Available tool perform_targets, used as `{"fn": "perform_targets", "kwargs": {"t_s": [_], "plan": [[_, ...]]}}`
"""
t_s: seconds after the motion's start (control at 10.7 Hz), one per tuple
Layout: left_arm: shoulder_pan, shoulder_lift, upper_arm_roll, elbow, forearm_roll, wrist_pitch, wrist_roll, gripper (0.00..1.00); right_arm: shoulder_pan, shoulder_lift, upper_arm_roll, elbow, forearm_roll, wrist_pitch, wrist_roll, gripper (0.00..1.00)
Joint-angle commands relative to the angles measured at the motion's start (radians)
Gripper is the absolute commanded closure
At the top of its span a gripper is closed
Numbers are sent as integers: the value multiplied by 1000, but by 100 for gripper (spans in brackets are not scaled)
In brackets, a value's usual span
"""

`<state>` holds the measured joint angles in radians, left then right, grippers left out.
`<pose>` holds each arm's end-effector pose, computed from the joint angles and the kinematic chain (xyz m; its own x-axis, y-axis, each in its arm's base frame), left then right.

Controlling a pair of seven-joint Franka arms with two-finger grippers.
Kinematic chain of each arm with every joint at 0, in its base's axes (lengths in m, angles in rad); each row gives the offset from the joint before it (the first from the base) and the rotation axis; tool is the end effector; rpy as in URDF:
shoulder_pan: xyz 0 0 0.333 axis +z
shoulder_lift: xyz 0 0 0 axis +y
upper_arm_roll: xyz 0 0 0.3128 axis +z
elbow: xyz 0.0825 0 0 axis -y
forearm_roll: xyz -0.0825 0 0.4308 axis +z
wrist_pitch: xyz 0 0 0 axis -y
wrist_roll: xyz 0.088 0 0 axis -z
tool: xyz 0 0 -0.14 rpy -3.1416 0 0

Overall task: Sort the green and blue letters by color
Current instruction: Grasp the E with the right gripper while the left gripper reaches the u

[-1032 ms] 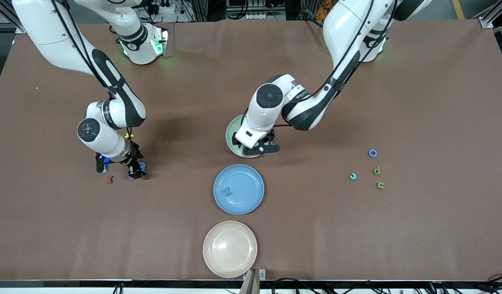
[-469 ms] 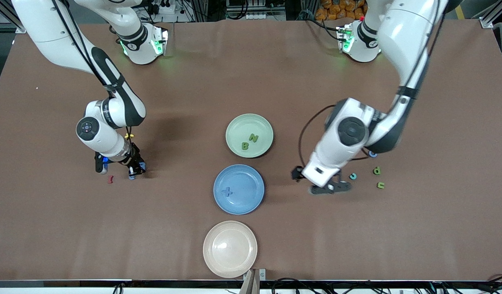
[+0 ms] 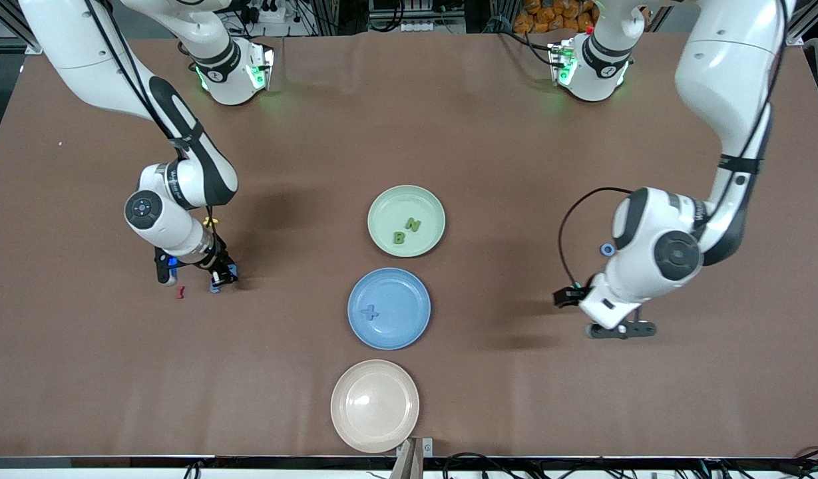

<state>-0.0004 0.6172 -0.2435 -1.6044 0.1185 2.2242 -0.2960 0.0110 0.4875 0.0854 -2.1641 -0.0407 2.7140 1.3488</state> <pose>0.7148 -0.1549 0.2160 0.9996 0.0260 0.0092 0.0255 -0.9985 0.0493 0.5887 0.0614 0.0963 0.3372 -0.9414 -0.0059 -0.9394 -0.3360 -0.0679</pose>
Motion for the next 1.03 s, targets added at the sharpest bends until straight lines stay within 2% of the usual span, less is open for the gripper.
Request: {"fn": "perform_targets", "kwargs": {"t_s": [0.0, 0.19, 0.28, 0.47, 0.66, 0.94], "plan": [[68, -11, -10, -55, 9, -6, 38, 0, 4, 0, 4, 67, -7, -64, -150, 87], [129, -11, -16, -93, 114, 29, 61, 0, 32, 9, 13, 186, -5, -179, -172, 87], [151, -13, -17, -139, 127, 84, 63, 0, 37, 13, 29, 229, -1, -209, -171, 88], [166, -16, -16, -212, 179, 198, 81, 2, 62, 23, 51, 286, 7, -217, -165, 88], [204, -7, -19, -215, 216, 215, 110, 4, 127, 51, 51, 351, 5, -209, -168, 89], [226, -4, -22, -232, 216, 227, 153, 19, 228, 130, 51, 493, 5, -203, -162, 89]]}}
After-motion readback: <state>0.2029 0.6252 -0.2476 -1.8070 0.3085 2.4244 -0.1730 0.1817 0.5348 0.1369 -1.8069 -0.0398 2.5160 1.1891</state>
